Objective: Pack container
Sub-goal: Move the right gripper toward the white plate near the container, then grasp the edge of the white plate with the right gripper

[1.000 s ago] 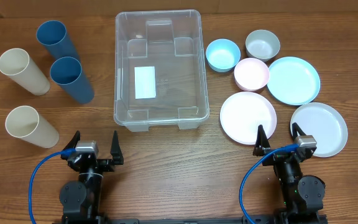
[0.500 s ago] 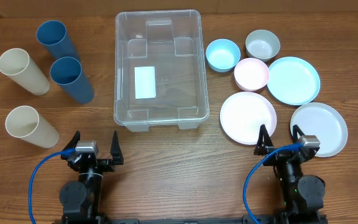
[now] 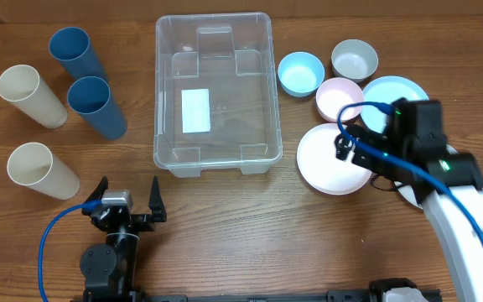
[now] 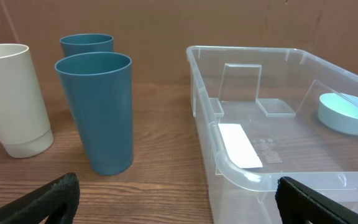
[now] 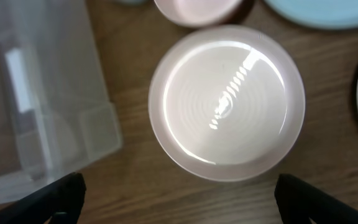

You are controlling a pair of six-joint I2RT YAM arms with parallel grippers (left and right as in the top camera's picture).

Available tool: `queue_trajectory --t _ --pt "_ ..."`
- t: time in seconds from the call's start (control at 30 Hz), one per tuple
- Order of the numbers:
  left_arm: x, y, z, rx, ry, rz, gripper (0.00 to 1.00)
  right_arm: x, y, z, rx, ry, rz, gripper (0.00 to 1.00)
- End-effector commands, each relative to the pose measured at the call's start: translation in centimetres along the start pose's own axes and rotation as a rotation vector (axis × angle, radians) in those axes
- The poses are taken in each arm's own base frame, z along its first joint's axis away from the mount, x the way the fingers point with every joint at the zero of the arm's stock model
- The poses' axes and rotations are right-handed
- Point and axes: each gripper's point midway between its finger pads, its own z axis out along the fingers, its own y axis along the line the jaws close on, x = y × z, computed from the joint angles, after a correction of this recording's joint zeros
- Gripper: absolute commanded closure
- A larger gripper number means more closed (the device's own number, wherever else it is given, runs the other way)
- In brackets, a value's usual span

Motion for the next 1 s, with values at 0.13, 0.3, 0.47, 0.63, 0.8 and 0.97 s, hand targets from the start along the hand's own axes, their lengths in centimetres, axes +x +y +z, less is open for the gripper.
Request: queue_trajectory --t 0.13,0.3,0.47,0.63,0.8,0.97 --pt "0.0 0.2 0.0 -0.011 -0.005 0.022 0.0 2.1 -5.2 4.7 0.299 0.182 0.238 0.01" --pt "0.0 0.2 0.0 -0.012 -0.005 0.022 0.0 2.8 -7.3 7.5 0.367 0.123 0.374 0.03" --pt "0.0 0.2 0.0 -0.012 -0.006 0.022 0.0 4.5 -8.8 10.1 0.366 0.089 0.442 0.11" --pt "0.0 0.2 0.0 -0.012 -0.006 0.022 0.0 6.0 -10.0 12.1 0.353 0.058 0.465 0.28" --pt "0.0 0.2 0.0 -0.012 -0.006 0.022 0.0 6.5 -10.5 13.3 0.329 0.025 0.467 0.66" --pt "0.0 0.2 0.0 -0.012 -0.005 0.022 0.0 6.7 -10.4 13.3 0.328 0.034 0.468 0.96"
